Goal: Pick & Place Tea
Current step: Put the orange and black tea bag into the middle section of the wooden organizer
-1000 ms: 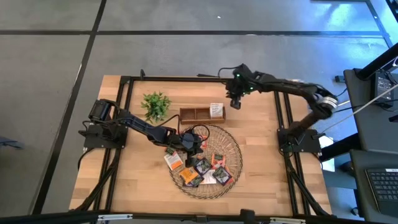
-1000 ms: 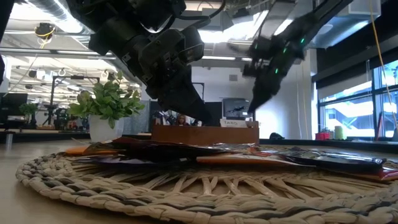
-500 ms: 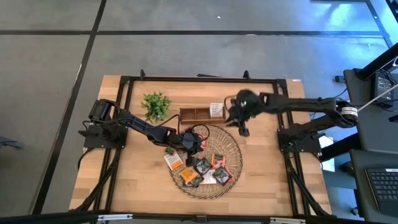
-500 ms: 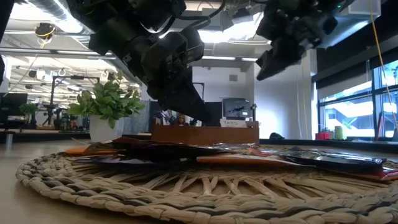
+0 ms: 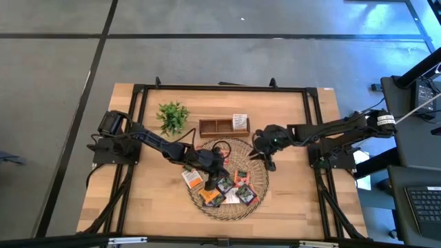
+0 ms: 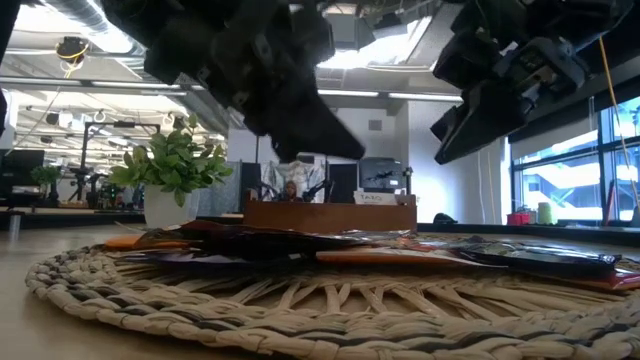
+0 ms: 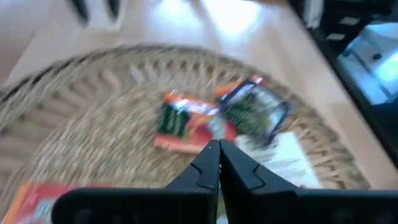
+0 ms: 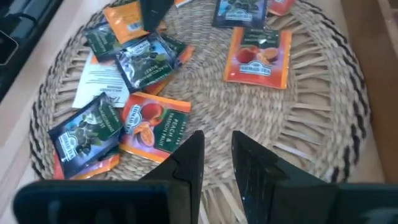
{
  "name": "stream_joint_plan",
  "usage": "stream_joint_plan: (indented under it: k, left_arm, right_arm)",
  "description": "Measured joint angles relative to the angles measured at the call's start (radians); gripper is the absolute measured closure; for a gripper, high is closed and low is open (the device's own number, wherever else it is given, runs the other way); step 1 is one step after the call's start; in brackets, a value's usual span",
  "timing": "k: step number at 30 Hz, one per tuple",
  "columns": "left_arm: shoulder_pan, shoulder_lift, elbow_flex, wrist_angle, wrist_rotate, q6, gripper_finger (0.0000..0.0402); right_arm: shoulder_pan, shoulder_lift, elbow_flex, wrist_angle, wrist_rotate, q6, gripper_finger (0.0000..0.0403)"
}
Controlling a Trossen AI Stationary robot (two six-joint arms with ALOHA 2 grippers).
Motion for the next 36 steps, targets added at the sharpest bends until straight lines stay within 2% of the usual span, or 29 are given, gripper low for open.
stream_joint_plan:
  k: [5,15,19,22,26,32,36]
  left_arm:
    - [-0.028,0.000,0.000,0.070,-0.027,0.069,0.0399]
    - [-0.054,0.000,0.008,0.070,-0.105,0.018,0.0399]
    - [-0.051,0.000,0.009,-0.020,-0.128,-0.034,0.0399]
    - [-0.053,0.000,0.009,-0.162,-0.209,-0.115,0.0399]
    - [-0.047,0.000,0.009,-0.250,-0.307,-0.171,0.0399]
    - [-0.028,0.000,0.009,-0.262,-0.315,-0.190,0.0399]
    - [-0.023,0.000,0.009,-0.278,-0.320,-0.189,0.0398]
  right_arm:
    - [0.007,0.000,-0.018,0.060,0.000,0.001,0.0318]
    - [0.006,0.000,-0.018,0.140,0.000,-0.002,0.0318]
    - [0.007,0.000,-0.018,0.194,0.000,0.017,0.0318]
    - [0.008,0.000,-0.018,0.213,0.000,0.024,0.0318]
    - [0.008,0.001,-0.018,0.226,0.000,0.024,0.0318]
    - [0.008,0.019,-0.018,0.269,0.001,0.029,0.0318]
    - [0.011,0.083,-0.018,0.346,0.001,0.034,0.0318]
